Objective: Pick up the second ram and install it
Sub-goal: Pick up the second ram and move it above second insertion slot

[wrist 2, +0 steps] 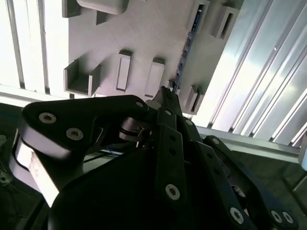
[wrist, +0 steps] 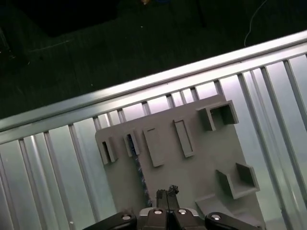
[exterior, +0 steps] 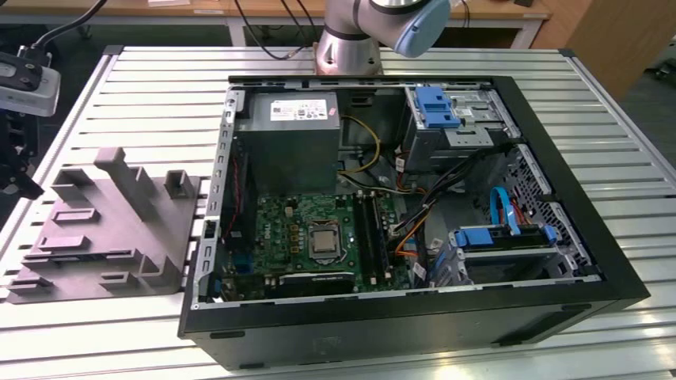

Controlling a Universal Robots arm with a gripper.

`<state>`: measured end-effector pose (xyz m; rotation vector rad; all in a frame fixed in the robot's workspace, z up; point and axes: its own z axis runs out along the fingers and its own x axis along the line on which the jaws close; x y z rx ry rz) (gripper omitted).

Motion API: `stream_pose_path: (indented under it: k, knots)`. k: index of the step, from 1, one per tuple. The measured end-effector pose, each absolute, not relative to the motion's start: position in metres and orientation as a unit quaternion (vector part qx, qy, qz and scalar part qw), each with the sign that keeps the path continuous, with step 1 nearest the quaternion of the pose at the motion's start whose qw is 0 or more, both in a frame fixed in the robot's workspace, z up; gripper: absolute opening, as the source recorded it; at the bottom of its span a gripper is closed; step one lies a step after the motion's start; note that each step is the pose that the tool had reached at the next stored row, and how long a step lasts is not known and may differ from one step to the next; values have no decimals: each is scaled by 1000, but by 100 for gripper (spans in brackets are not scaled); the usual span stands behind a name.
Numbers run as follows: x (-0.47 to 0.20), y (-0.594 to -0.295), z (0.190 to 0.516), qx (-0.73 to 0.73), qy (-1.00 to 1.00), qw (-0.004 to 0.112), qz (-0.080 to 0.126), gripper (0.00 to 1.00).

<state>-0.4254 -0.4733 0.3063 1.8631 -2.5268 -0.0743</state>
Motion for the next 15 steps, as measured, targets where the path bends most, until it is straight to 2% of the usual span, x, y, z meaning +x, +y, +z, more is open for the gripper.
stream_pose_path:
  k: [15]
  knots:
    - [-425, -473, 302, 697, -716, 4, -23, 10]
